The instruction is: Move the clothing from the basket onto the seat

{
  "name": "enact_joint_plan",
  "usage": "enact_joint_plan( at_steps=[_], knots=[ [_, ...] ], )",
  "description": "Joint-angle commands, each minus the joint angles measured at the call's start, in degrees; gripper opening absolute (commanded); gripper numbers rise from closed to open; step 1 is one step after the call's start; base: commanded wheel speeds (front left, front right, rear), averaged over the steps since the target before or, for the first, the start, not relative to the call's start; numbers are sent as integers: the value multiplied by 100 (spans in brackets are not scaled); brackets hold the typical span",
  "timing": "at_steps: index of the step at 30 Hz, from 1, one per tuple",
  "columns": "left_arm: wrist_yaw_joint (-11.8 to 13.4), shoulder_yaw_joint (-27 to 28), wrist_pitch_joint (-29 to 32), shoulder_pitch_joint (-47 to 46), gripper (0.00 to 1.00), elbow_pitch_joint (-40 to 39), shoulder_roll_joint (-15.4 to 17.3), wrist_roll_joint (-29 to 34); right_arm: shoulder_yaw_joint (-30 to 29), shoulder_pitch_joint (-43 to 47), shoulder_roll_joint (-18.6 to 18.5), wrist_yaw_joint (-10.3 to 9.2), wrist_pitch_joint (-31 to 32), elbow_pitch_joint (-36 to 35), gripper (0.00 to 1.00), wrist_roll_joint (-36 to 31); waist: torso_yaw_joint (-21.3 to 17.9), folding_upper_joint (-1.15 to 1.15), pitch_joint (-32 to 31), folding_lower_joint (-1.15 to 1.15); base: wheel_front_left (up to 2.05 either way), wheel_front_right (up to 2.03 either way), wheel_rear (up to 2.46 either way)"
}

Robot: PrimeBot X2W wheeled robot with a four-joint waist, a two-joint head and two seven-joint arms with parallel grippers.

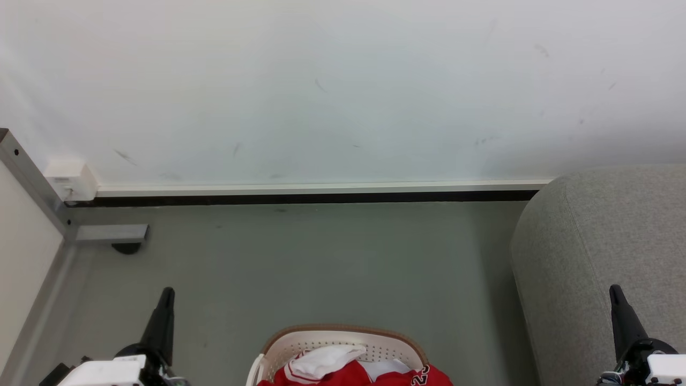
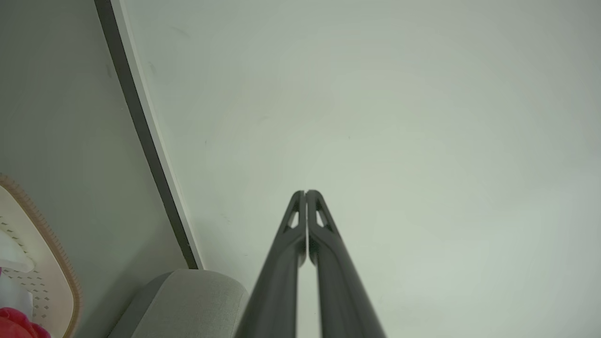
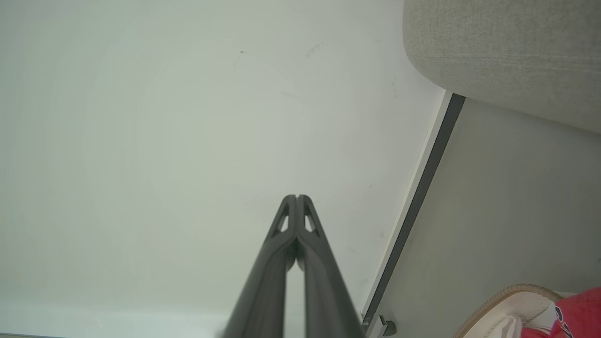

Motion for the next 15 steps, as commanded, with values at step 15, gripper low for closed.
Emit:
enact_joint_plan(
  at_steps=[15],
  knots=[
    [-10, 8, 13, -52, 0, -7, 14, -83, -14, -76, 0, -14, 8, 12, 0, -24, 0, 0, 0, 0, 0, 0, 0]
  ],
)
